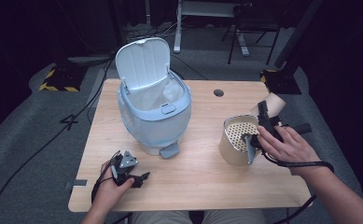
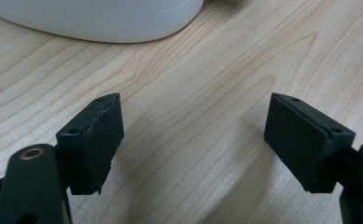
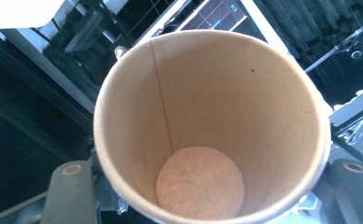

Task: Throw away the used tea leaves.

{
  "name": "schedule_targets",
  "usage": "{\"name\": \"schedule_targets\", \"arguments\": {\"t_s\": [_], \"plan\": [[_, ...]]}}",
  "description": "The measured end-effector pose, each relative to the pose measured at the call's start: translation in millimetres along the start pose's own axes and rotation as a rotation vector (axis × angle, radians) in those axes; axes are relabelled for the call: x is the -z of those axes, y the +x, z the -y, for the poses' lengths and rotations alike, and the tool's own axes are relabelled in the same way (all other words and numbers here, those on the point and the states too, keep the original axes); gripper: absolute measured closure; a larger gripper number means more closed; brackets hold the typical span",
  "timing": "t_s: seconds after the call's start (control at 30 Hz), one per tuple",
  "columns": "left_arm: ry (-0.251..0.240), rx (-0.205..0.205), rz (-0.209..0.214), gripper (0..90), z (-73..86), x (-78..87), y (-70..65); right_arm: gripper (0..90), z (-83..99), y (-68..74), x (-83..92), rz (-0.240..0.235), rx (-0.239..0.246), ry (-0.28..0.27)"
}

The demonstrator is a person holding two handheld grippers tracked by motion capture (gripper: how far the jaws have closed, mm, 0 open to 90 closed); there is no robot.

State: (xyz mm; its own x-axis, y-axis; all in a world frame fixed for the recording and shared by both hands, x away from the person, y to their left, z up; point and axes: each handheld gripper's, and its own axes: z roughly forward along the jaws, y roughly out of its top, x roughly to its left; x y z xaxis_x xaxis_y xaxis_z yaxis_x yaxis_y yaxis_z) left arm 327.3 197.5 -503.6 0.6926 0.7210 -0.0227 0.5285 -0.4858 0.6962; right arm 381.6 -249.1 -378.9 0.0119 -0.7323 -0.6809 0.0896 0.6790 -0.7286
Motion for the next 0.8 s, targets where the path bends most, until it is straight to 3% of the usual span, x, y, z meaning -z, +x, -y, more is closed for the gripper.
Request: {"name": "schedule_targets", "arguments": {"t_s": [0.03,0.13,0.17,0.23,0.27,0.3,0.37,0.4,0.43,0.53,0.57,0.6,0.63,0.67,0.73,0.8], "plan": [[0.0,0.0,0.0,20.5,0.0,0.0,0.0,32.8,0.0,0.0,0.0,0.0,0.0,0.0],[0.0,0.0,0.0,20.4,0.0,0.0,0.0,32.0,4.4,-3.5,-2.3,-0.048,-0.111,-0.043],[-0.001,0.0,0.001,20.4,0.0,-0.1,0.0,32.0,4.4,-3.5,-2.3,-0.048,-0.111,-0.043],[0.0,0.001,0.003,20.4,0.0,-0.1,0.1,31.8,10.8,-6.5,-5.6,-0.107,-0.241,-0.093],[0.0,0.001,0.002,20.4,0.0,-0.1,0.1,31.6,19.4,-9.2,-9.0,-0.165,-0.382,-0.124],[0.0,0.001,0.002,20.4,0.0,-0.1,0.1,31.6,19.4,-9.2,-9.0,-0.165,-0.382,-0.124],[0.0,0.001,0.003,20.4,0.0,-0.1,0.1,31.3,27.2,-11.6,-11.2,-0.197,-0.488,-0.15],[0.0,0.001,0.004,20.4,0.0,-0.2,0.1,31.1,33.8,-13.4,-12.2,-0.21,-0.57,-0.173],[0.0,0.001,0.004,20.4,0.0,-0.1,0.1,31.1,33.8,-13.4,-12.2,-0.21,-0.57,-0.173],[0.0,0.001,0.004,20.4,0.0,-0.2,0.1,30.7,42.2,-15.7,-13.3,-0.26,-0.69,-0.224],[0.0,0.001,0.004,20.4,0.0,-0.1,0.1,30.5,47.4,-14.9,-15.1,-0.307,-0.812,-0.268],[0.0,0.001,0.004,20.4,0.0,-0.1,0.1,30.4,49.9,-14.2,-16.0,-0.333,-0.872,-0.285],[0.0,0.001,0.004,20.4,0.0,-0.1,0.1,30.4,49.9,-14.2,-16.0,-0.333,-0.872,-0.285],[0.0,0.001,0.004,20.4,0.0,-0.1,0.1,30.3,55.0,-12.1,-18.1,-0.398,-1.014,-0.328],[0.0,0.001,0.004,20.4,0.0,-0.1,0.1,30.1,59.4,-9.3,-19.9,-0.466,-1.144,-0.359],[0.0,0.001,0.003,20.4,0.0,-0.1,0.1,29.5,62.9,-5.9,-22.2,-0.55,-1.32,-0.409]]}}
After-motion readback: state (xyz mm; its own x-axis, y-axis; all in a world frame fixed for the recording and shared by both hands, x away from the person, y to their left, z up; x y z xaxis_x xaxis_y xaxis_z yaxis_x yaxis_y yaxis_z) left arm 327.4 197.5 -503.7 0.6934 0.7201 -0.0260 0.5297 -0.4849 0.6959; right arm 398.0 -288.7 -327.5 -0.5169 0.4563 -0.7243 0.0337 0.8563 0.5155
